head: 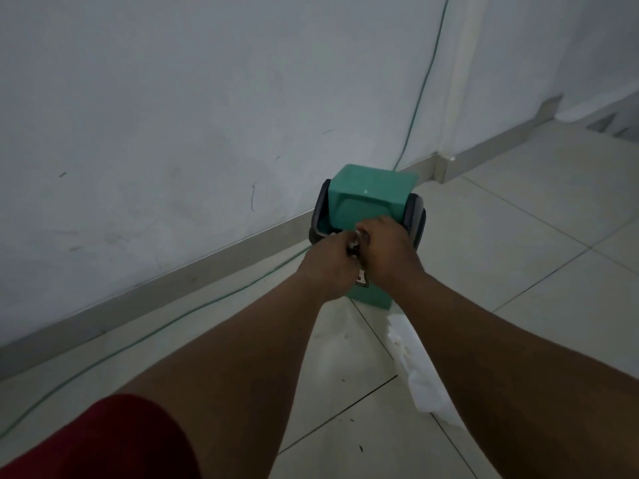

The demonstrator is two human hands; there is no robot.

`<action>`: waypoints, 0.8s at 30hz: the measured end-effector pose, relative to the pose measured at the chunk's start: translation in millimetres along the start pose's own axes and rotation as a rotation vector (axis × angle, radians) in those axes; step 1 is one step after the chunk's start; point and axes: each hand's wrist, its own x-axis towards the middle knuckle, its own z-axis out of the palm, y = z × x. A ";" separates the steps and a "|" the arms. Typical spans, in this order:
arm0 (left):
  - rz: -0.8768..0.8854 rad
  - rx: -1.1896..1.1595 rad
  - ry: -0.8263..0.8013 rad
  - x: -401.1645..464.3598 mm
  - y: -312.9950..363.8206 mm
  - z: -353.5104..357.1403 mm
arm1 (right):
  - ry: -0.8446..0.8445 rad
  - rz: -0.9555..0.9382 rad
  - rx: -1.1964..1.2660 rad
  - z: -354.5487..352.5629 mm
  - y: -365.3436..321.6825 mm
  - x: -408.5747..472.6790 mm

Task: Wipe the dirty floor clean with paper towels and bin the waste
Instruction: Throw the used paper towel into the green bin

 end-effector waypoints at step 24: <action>0.291 0.420 -0.039 26.5 -21.6 7.0 | -0.035 -0.070 -0.327 27.0 13.4 1.3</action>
